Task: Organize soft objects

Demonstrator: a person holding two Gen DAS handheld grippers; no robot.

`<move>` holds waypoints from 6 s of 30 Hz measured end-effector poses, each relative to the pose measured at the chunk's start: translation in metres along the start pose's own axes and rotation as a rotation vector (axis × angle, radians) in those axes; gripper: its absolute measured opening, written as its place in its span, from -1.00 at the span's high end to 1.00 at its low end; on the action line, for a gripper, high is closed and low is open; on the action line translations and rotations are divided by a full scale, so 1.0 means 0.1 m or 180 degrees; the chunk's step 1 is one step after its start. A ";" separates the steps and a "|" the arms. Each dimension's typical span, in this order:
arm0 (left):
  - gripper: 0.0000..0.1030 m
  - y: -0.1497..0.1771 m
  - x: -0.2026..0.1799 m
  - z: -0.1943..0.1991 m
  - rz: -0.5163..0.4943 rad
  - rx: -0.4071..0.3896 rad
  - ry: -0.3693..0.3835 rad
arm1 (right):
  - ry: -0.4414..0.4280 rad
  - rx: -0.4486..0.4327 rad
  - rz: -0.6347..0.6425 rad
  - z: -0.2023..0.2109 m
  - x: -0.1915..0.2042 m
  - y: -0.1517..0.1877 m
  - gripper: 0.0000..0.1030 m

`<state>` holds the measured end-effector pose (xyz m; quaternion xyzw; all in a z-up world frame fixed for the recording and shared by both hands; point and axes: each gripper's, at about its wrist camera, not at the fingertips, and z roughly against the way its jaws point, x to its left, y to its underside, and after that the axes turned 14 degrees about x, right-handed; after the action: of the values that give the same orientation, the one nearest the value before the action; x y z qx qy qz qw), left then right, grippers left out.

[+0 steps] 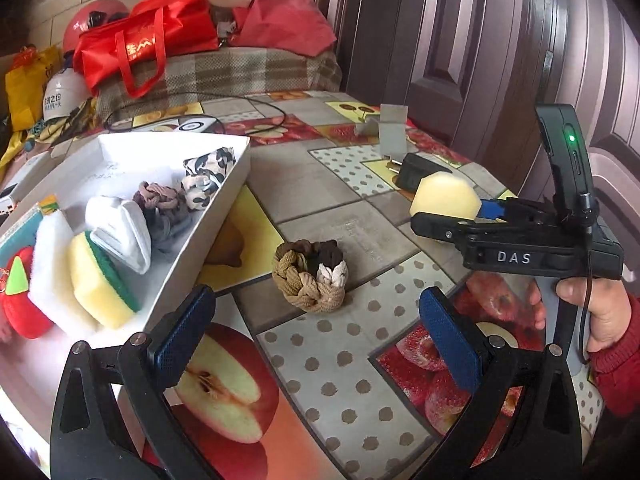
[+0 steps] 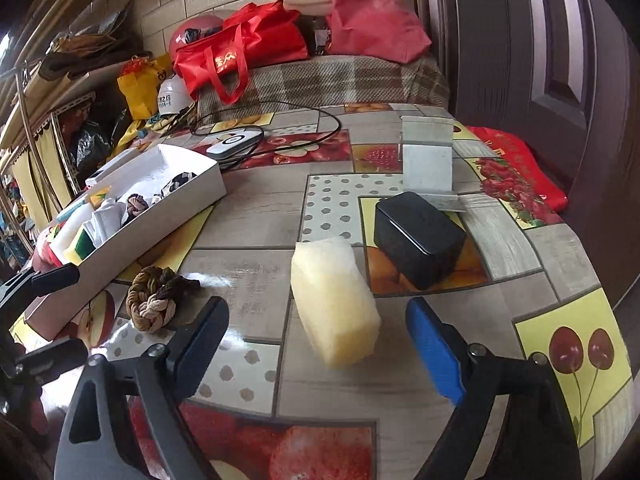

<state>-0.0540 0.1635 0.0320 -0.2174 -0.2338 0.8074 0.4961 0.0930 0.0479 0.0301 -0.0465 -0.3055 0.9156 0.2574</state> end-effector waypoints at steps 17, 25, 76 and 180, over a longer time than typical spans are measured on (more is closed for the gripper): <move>-0.40 -0.30 -0.16 -0.58 -0.0052 0.0592 -0.0389 | -0.0293 0.0214 -0.0361 -0.13 -0.25 -0.06 0.48; 0.25 -0.26 -0.26 -0.40 -0.0207 0.0298 -0.0320 | -0.0284 0.0130 -0.0365 -0.08 -0.24 -0.06 0.48; 0.23 0.54 0.27 0.79 0.0152 -0.1265 -0.0741 | -0.0299 -0.0813 0.0696 0.36 1.24 0.24 0.47; -1.00 0.42 1.29 0.82 0.1086 -0.1344 -0.1650 | 0.0115 -0.1272 0.0186 -0.05 1.68 -0.47 -1.00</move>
<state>-0.1843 0.2501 0.0574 -0.1391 -0.4733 0.8407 0.2232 -0.0301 0.1668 0.0657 -0.1219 -0.4749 0.8429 0.2217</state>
